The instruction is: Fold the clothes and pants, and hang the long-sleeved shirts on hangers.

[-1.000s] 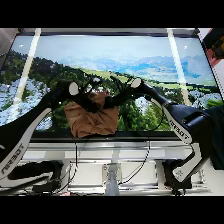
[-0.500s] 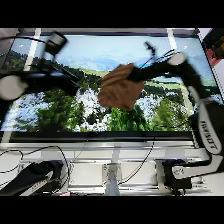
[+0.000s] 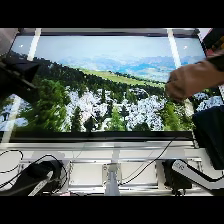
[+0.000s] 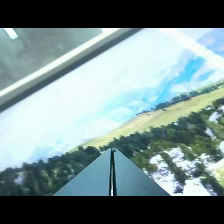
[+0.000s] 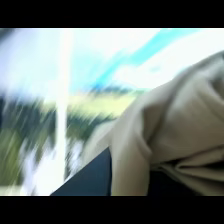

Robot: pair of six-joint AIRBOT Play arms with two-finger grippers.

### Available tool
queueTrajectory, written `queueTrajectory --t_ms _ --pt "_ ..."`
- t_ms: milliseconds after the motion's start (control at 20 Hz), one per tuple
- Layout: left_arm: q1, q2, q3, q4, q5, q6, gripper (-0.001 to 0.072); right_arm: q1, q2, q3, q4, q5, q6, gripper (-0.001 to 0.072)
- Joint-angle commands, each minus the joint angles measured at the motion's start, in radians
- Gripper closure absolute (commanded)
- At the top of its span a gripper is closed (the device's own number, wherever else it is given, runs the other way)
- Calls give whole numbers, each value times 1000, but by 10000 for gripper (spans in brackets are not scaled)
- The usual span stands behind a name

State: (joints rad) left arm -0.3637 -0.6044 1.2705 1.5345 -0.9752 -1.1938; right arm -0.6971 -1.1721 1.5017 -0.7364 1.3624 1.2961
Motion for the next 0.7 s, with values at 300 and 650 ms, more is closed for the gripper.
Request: queueTrajectory --t_ms 300,650 --pt "0 27 1 67 3 0 654 -614 99 -9 -454 89 9 700" --pt "0 31 1 134 3 0 653 -643 99 -222 -682 156 39 698"
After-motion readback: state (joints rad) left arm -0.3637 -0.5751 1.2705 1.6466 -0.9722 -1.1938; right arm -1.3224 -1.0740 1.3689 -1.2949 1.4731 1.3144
